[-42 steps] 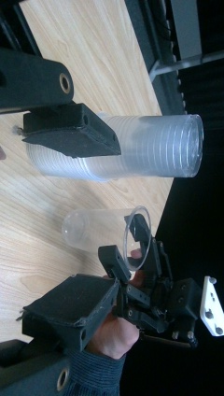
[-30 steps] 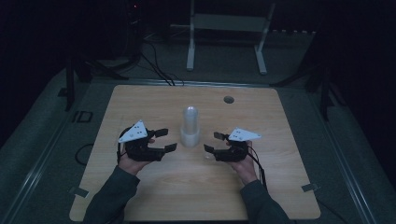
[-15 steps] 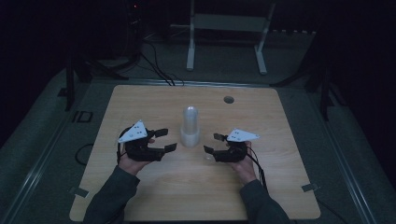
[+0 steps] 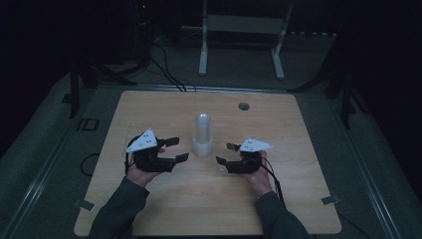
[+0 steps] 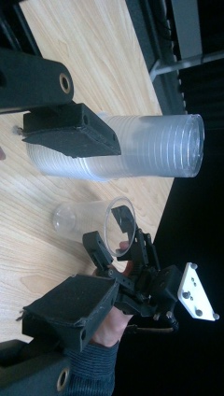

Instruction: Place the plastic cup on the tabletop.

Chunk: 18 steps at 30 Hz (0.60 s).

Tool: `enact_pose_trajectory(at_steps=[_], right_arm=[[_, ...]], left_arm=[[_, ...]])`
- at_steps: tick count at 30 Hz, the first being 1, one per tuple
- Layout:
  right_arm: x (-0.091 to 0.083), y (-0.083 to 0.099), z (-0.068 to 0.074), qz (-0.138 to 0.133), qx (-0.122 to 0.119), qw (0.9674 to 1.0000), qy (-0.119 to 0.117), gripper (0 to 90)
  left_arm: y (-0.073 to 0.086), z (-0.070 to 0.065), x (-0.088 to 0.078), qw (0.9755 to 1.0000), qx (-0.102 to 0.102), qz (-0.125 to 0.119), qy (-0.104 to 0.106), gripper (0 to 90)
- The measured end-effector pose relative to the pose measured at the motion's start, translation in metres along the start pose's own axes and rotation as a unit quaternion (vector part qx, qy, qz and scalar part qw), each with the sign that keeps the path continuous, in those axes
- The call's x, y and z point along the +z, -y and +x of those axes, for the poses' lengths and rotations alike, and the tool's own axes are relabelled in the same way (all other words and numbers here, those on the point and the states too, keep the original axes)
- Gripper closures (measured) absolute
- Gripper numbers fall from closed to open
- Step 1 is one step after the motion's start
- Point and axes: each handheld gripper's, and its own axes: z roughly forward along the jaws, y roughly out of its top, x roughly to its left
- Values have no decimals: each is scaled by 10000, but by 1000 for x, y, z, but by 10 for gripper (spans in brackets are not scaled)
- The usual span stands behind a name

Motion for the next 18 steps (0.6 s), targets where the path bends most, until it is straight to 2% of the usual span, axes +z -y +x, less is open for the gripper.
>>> enact_pose_trajectory(at_steps=[18], right_arm=[[4,4,2,121,-40,9999,-24,269]], left_arm=[[0,0,0,10000,-6,-7,3,303]])
